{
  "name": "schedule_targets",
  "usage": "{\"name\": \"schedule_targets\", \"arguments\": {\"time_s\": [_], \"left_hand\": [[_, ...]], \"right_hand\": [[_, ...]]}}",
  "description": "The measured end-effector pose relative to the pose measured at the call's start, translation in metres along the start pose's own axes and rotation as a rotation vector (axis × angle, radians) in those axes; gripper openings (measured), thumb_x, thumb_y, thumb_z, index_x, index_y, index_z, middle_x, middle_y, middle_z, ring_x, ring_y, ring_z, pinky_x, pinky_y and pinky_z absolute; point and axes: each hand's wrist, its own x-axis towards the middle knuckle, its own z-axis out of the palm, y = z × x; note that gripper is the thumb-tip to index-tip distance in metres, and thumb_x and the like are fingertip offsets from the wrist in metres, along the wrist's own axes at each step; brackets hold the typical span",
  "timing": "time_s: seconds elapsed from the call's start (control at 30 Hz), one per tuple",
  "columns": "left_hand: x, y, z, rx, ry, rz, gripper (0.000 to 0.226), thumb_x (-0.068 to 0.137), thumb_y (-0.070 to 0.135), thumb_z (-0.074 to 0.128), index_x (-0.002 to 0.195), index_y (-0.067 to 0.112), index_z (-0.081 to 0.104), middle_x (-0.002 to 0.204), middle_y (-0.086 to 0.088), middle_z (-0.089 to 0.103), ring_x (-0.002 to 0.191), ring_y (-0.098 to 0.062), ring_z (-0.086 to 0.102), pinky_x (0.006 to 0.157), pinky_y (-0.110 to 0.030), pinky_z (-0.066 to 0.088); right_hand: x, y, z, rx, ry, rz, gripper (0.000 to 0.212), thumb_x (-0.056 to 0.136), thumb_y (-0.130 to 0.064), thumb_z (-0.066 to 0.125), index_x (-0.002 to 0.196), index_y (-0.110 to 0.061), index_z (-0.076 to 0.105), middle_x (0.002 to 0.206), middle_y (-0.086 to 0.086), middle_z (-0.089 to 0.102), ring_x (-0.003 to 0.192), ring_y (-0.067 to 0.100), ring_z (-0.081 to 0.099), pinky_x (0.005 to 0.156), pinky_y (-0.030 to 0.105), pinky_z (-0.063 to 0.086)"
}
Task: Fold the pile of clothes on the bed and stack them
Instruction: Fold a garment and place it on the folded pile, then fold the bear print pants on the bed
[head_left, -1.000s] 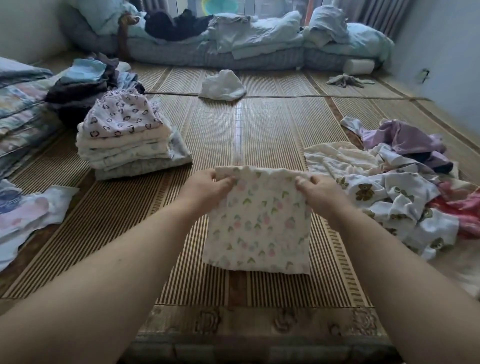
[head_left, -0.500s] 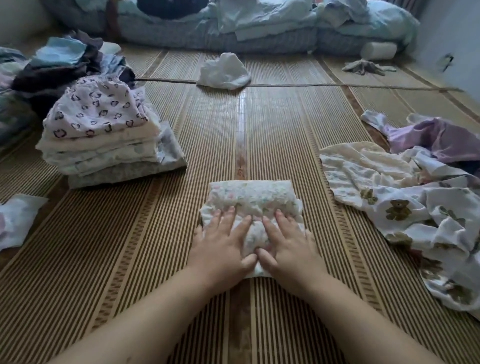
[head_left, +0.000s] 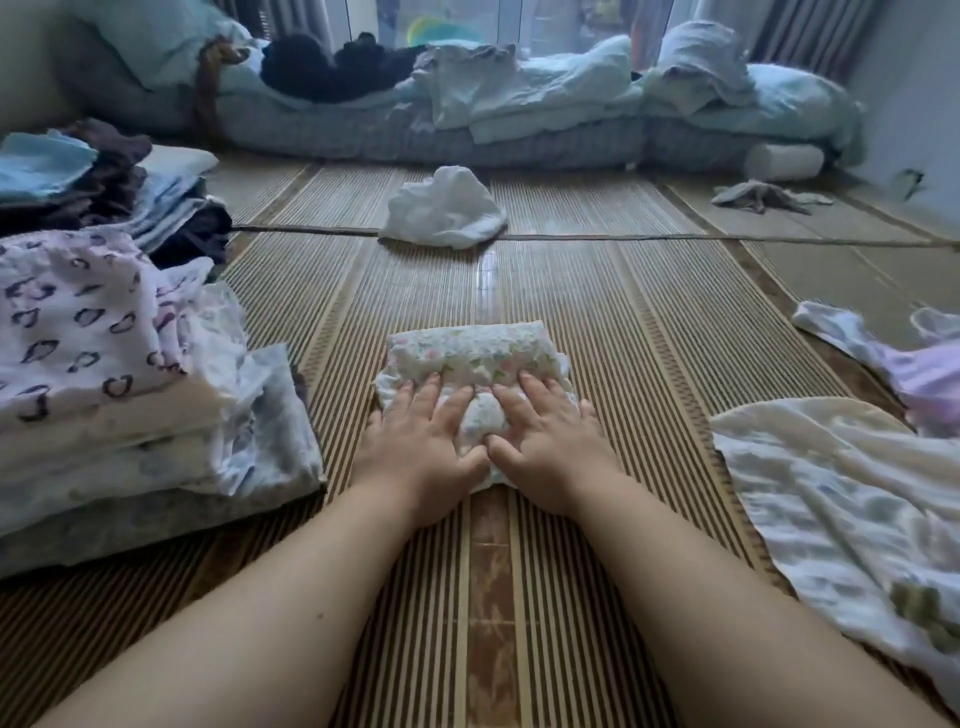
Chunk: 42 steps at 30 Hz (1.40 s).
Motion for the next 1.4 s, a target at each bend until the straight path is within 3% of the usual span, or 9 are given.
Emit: {"name": "schedule_targets", "arguments": {"time_s": [0.23,0.4,0.67,0.87,1.0,1.17,1.23,1.33,1.4], "left_hand": [[0.014,0.004,-0.007,0.036,-0.008,-0.017,0.076,0.08,0.07,0.026,0.149,0.045,0.005,0.162,0.005,0.003,0.148,-0.02,0.001,0.115,-0.055,0.008],[-0.039,0.029,-0.036,-0.171,0.069,-0.018,0.077,0.084,0.066,0.04,0.149,0.043,0.006,0.16,0.008,0.009,0.148,-0.023,0.004,0.113,-0.062,0.007],[-0.16,0.171,-0.027,-0.171,-0.176,0.354,0.077,0.082,0.06,0.055,0.147,0.045,0.018,0.16,0.01,0.012,0.146,-0.014,0.014,0.114,-0.056,0.017],[-0.197,0.259,-0.004,-0.161,-0.285,0.484,0.084,0.079,0.054,0.064,0.147,0.044,0.016,0.16,0.01,0.012,0.144,-0.018,0.02,0.113,-0.054,0.029],[-0.192,0.297,0.0,-0.191,-0.295,0.521,0.09,0.077,0.047,0.067,0.15,0.036,0.014,0.16,0.008,0.01,0.143,-0.021,0.024,0.114,-0.041,0.03],[-0.178,0.323,-0.015,-0.161,-0.256,0.456,0.104,0.073,0.05,0.072,0.149,0.042,0.001,0.16,0.0,0.007,0.144,-0.031,0.009,0.116,-0.052,0.019],[-0.176,0.326,-0.028,-0.127,-0.249,0.437,0.099,0.072,0.051,0.073,0.147,0.045,0.009,0.159,-0.001,0.012,0.144,-0.033,0.008,0.115,-0.056,0.018],[-0.188,0.318,-0.049,-0.068,-0.254,0.541,0.047,0.076,0.044,0.07,0.119,0.035,0.054,0.136,0.0,0.05,0.131,-0.025,0.039,0.108,-0.048,0.034],[-0.207,0.303,-0.059,-0.154,-0.339,0.604,0.008,0.08,0.029,0.067,0.085,0.029,0.062,0.103,0.0,0.067,0.103,-0.021,0.06,0.091,-0.044,0.05]], "right_hand": [[0.013,0.003,-0.007,0.048,-0.049,0.024,0.071,0.088,-0.063,0.025,0.147,-0.044,-0.01,0.159,-0.009,-0.02,0.143,0.013,-0.023,0.107,0.05,-0.022],[-0.076,0.006,-0.039,0.195,0.215,0.077,0.074,0.087,-0.069,0.023,0.148,-0.042,-0.01,0.156,-0.013,-0.025,0.137,0.008,-0.033,0.099,0.045,-0.031],[-0.261,0.086,-0.112,-0.068,0.246,0.315,0.075,0.087,-0.056,0.049,0.149,-0.038,0.011,0.161,-0.001,0.002,0.147,0.023,-0.01,0.112,0.06,-0.006],[-0.338,0.165,-0.124,-0.038,0.193,0.639,0.09,0.077,-0.06,0.059,0.15,-0.033,0.014,0.16,0.003,0.009,0.146,0.027,0.004,0.115,0.055,0.008],[-0.359,0.194,-0.117,-0.003,0.205,0.659,0.048,0.085,-0.046,0.054,0.132,-0.034,0.05,0.141,0.001,0.045,0.131,0.024,0.039,0.111,0.046,0.026],[-0.365,0.163,-0.146,0.716,0.545,0.461,0.021,0.078,-0.029,0.053,0.086,-0.038,0.07,0.089,-0.018,0.071,0.086,-0.001,0.063,0.071,0.009,0.043],[-0.374,0.145,-0.163,1.11,0.525,0.287,0.021,0.07,-0.029,0.053,0.084,-0.026,0.069,0.084,-0.009,0.071,0.081,0.006,0.066,0.069,0.015,0.049],[-0.395,0.124,-0.18,1.411,0.434,0.071,0.011,0.068,-0.022,0.053,0.073,-0.015,0.06,0.075,0.005,0.061,0.069,0.018,0.057,0.061,0.029,0.048],[-0.41,0.113,-0.184,1.56,0.381,0.017,0.007,0.065,-0.017,0.053,0.067,-0.015,0.058,0.079,0.015,0.059,0.07,0.026,0.053,0.065,0.033,0.046]]}}
